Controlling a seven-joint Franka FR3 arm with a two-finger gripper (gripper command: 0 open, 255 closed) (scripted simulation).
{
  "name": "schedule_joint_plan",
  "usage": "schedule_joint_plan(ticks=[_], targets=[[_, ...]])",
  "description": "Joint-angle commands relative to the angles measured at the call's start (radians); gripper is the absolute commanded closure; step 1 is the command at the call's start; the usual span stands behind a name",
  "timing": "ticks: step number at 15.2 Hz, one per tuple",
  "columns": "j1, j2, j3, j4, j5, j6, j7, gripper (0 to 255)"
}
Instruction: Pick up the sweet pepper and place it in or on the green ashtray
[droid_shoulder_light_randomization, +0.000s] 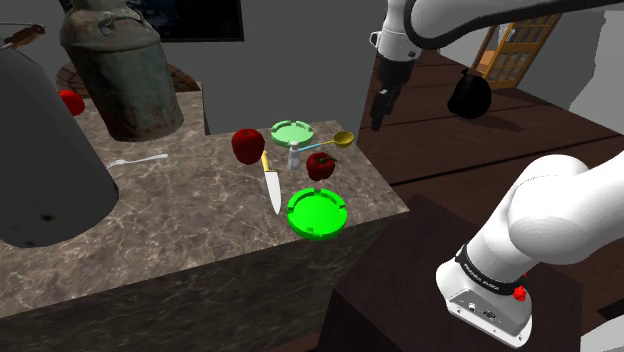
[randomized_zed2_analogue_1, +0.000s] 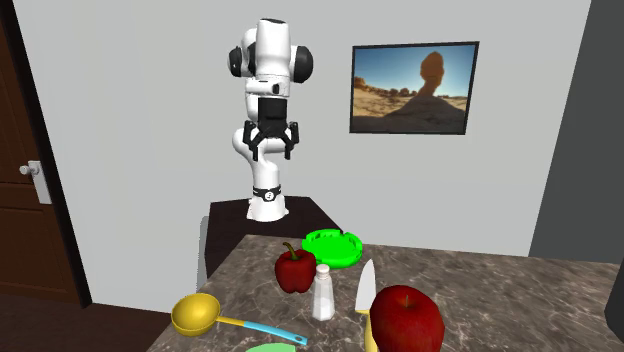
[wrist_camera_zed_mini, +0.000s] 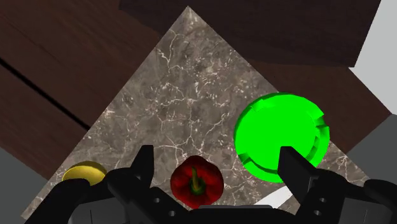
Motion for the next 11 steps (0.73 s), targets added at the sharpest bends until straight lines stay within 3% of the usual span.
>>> schedule_joint_plan(ticks=[1,11], targets=[[0.005,0.067,-0.012,-0.003,0.005,0.077,-0.013,0],[0.040,0.443,-0.054,0.070,0.079,0.397,-0.101,0]])
